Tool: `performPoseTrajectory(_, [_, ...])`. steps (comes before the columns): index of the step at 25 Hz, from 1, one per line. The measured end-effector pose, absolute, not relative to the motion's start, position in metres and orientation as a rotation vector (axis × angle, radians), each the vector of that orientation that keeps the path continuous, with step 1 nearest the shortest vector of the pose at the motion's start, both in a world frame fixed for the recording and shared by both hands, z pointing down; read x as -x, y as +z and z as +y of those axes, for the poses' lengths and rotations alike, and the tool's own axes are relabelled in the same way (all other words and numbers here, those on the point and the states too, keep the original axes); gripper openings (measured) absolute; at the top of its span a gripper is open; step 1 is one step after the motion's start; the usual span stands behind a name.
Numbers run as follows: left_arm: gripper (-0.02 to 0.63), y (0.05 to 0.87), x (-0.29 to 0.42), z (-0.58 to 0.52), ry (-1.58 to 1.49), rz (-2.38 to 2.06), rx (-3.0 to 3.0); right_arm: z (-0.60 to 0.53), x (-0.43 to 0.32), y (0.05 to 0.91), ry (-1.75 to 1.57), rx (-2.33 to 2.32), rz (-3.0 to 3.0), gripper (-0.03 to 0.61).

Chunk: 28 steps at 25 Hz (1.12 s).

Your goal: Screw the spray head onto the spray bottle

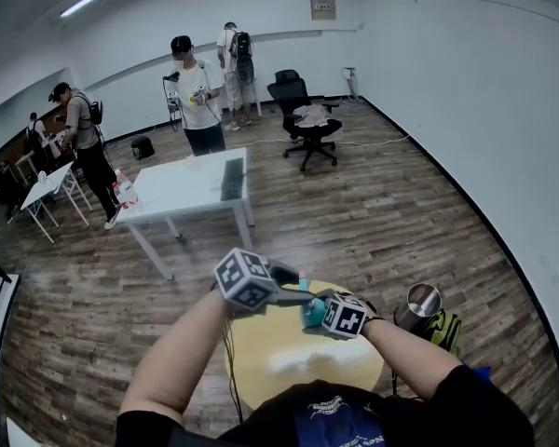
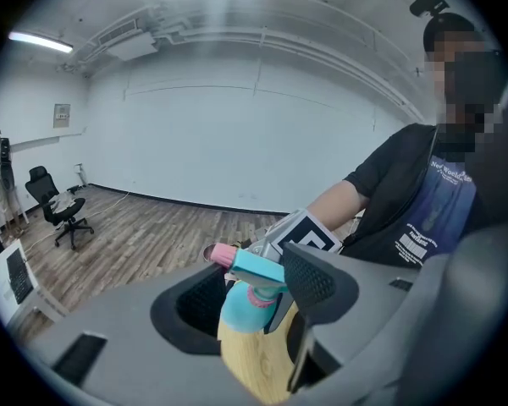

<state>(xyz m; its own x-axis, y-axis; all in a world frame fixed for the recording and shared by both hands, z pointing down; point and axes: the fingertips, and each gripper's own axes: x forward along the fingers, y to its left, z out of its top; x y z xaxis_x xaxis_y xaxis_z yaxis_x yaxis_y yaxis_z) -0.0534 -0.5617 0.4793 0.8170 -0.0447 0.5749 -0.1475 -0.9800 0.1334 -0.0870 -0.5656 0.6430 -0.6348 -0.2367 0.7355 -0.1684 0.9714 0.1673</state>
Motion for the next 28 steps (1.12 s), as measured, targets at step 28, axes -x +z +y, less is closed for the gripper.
performPoseTrajectory(28, [0.272,0.489,0.071,-0.551,0.553,-0.298,-2.827,-0.543,0.088,0.653,-0.135,-0.107,-2.282,0.379])
